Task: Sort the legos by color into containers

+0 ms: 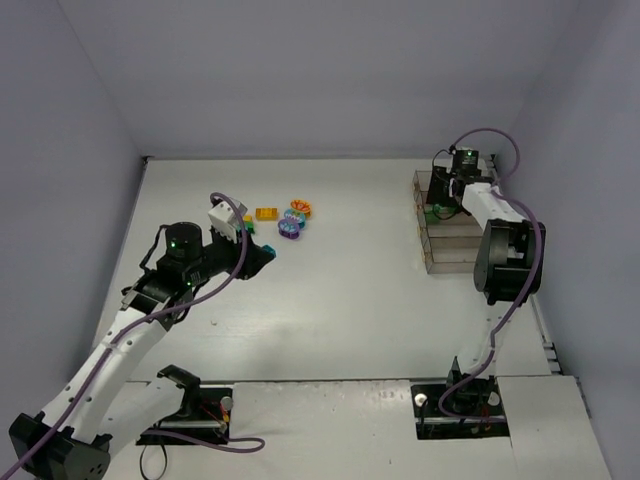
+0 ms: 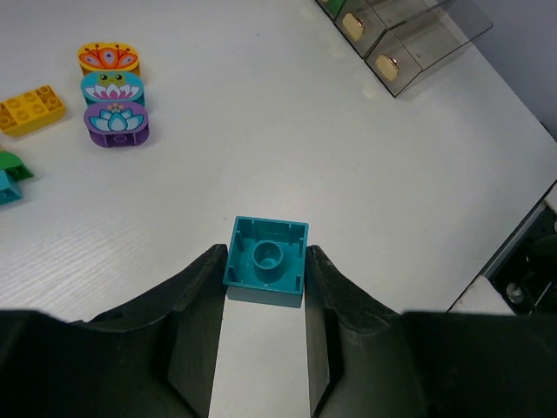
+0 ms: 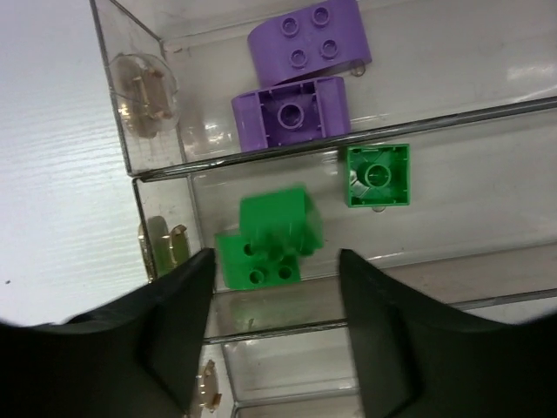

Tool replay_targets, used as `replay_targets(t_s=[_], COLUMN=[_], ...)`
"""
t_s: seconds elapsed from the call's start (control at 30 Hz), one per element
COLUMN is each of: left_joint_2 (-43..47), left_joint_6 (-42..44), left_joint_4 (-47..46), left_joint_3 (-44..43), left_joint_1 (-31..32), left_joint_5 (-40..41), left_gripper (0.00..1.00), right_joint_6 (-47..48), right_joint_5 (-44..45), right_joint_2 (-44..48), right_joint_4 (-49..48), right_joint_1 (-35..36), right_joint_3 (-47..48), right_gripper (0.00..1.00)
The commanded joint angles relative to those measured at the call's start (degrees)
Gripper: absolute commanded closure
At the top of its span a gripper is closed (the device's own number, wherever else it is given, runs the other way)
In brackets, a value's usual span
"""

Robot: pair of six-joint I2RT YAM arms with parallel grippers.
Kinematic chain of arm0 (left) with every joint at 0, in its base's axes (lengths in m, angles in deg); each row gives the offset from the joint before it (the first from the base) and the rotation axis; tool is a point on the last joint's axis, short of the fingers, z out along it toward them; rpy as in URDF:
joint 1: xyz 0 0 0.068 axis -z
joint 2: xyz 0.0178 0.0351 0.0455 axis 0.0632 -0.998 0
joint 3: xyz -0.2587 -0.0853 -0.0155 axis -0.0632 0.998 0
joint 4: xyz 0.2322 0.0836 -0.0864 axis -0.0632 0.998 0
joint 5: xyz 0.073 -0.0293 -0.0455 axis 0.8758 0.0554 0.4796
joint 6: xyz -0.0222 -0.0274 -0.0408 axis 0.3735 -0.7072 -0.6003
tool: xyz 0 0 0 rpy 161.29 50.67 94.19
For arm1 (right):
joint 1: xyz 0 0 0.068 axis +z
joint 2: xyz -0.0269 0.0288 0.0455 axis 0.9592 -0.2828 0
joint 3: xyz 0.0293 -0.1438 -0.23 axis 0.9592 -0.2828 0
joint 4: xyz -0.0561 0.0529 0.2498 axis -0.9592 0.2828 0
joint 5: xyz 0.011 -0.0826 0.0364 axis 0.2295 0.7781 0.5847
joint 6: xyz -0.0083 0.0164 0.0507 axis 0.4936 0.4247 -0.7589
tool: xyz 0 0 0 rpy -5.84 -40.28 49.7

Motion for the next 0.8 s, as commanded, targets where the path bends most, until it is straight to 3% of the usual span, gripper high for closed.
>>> replay_targets(t_s=[0.0,0.03,0.27,0.4,0.6,0.77], left_joint_2=[-0.58,-0.76,-3.04,-3.40,-2.61,-1.55], left_joint_6=[6.53,7.06,12.60,15.24,22.26,26.40], left_joint_4=[-6.92,-7.01,-11.30,-15.95,-21.77,-24.23], left_joint_3=[-0.87,-0.95,-0.08,1.07,3.27,4.41], left_joint_1=[-0.20,-0.11,-0.02,0.24,2.00,4.28], left_joint_5=[-2.74,-3.00,-6.87,-8.71,-9.60,-8.81], left_gripper=[0.91,0.90,0.89,0.88,0.88,0.88], right_joint_6=[-1.11,-1.37,-6.11,-11.99,-18.15,-23.60], right_joint_5=[-1.44,-1.35,-13.36,-34.93,-54.57,-58.30], right_joint_2=[5.54,6.42,16.69,21.80,22.69,21.11], right_joint_4=[0.39,0.83,3.47,0.67,-2.94,-6.80], right_joint_1=[0.19,0.19,0.54,2.47,14.76,23.91], right_joint_3=[2.41,2.23,0.83,-2.95,-5.85,-6.21], right_gripper=[0.41,0.35,0.36,0.42,0.42,0.40])
